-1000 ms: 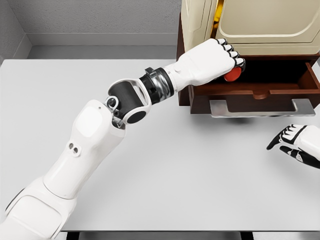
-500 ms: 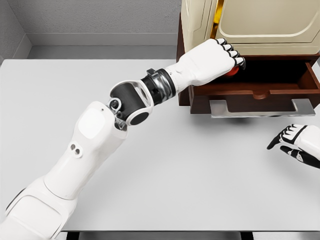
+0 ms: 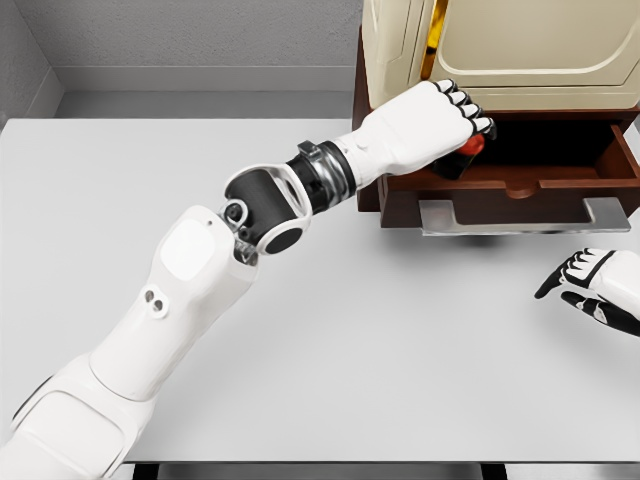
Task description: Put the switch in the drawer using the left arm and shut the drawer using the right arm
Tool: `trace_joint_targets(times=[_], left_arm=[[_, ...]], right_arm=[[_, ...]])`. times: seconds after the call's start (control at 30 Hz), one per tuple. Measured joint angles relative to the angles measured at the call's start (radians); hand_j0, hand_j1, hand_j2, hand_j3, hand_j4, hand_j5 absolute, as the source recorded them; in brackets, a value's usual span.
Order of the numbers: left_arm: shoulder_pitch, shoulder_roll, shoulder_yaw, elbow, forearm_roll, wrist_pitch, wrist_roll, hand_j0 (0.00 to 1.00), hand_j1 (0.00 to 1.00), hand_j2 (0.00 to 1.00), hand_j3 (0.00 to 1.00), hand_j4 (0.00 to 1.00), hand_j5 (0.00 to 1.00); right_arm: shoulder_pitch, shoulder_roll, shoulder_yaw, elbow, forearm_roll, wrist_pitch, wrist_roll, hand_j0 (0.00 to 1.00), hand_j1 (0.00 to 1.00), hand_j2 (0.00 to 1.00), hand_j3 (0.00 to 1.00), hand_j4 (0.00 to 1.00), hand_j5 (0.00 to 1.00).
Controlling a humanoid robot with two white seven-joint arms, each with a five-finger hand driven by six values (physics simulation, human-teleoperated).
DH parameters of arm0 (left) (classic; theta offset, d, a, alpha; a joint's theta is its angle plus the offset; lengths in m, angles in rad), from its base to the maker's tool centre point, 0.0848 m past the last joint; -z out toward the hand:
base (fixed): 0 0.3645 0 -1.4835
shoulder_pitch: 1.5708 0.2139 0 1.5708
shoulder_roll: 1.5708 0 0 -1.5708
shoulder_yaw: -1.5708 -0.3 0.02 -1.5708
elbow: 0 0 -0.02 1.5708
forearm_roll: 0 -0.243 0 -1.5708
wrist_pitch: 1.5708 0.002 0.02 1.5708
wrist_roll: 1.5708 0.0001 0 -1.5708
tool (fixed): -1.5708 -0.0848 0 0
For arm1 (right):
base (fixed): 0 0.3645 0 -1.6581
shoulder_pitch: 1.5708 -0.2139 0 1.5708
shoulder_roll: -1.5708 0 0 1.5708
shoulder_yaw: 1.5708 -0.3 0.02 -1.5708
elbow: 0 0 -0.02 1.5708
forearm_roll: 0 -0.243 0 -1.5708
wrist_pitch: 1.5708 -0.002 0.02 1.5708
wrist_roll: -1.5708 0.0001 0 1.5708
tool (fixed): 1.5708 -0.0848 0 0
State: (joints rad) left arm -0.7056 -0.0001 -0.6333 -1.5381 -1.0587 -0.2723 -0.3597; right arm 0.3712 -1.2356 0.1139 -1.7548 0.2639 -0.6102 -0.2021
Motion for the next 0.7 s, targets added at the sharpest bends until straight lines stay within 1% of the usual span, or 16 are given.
trace_joint_targets(times=[0.43,0.53,0.7], left_arm=[[0.000,0.000,-0.010,-0.006,-0.014,0.019,0.000,0.75,0.75,0.75,0.75,0.75,0.75],[-0.003,0.000,-0.018,-0.008,-0.014,0.019,0.000,0.78,0.78,0.78,0.78,0.78,0.78],[-0.061,0.000,-0.041,-0.024,-0.007,0.012,0.001,0.79,0.79,0.79,0.79,0.79,0.79]], right_arm=[[0.000,-0.005,0.000,0.002,0.000,0.000,0.000,0.52,0.52,0.52,0.52,0.52,0.52],[0.000,-0.006,0.000,0.002,-0.001,0.000,-0.001,0.52,0.52,0.52,0.52,0.52,0.52],[0.000,-0.008,0.000,0.005,-0.001,0.000,-0.002,0.54,0.54,0.54,0.54,0.54,0.54]])
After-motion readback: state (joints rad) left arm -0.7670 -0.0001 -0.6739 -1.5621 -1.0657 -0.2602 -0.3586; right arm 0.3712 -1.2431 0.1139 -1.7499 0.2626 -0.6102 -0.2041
